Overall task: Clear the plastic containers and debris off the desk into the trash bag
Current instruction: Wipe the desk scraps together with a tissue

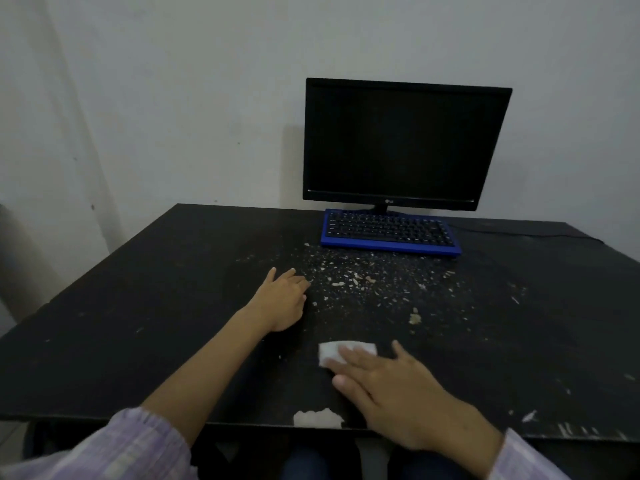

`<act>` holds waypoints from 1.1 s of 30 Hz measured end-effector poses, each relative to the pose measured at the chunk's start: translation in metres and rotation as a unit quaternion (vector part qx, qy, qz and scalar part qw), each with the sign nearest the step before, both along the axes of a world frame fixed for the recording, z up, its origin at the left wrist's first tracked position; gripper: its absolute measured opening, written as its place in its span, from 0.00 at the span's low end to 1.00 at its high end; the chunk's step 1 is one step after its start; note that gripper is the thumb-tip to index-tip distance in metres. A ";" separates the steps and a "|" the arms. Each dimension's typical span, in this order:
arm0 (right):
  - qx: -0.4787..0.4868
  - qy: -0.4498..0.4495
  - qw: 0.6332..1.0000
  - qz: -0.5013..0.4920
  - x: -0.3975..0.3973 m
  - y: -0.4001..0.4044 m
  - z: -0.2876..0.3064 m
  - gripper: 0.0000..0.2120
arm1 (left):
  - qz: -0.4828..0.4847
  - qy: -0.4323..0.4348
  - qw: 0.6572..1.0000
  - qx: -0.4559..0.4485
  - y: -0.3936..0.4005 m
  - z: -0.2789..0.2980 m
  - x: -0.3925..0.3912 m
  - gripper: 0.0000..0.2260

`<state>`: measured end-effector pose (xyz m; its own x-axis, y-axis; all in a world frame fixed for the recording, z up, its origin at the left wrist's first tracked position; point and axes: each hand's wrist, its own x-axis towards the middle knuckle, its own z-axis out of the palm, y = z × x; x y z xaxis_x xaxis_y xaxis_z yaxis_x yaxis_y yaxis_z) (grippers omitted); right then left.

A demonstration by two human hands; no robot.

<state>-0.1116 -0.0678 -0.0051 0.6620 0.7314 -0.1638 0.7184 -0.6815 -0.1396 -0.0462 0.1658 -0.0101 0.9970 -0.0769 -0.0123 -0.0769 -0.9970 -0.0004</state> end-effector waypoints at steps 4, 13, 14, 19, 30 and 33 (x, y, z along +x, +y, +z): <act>-0.036 -0.008 0.995 -0.092 0.032 -0.013 0.006 0.24 | 0.001 0.015 1.000 -0.008 -0.006 -0.002 0.014 0.21; -0.035 0.014 0.998 -0.040 0.105 0.066 0.005 0.24 | 0.018 0.003 1.000 -0.003 0.002 -0.001 0.040 0.21; -0.034 0.017 0.998 -0.040 0.113 0.074 0.006 0.24 | 0.022 0.004 1.000 -0.002 0.004 -0.001 0.042 0.21; -0.031 0.035 0.997 -0.062 0.153 0.109 0.014 0.23 | 0.038 0.008 0.999 -0.014 0.015 -0.002 0.054 0.21; -0.048 0.062 0.983 -0.163 0.213 0.072 0.017 0.24 | 0.009 0.011 0.999 -0.046 0.005 0.000 0.082 0.22; -0.057 0.058 0.974 -0.212 0.222 0.032 0.016 0.24 | -0.012 0.016 0.998 -0.054 -0.008 0.000 0.089 0.21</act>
<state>0.1100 -0.0356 0.0114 0.8721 0.3699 -0.3203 0.3537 -0.9289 -0.1095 0.0427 0.1575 -0.0097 0.9940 -0.1032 -0.0348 -0.0989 -0.9890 0.1097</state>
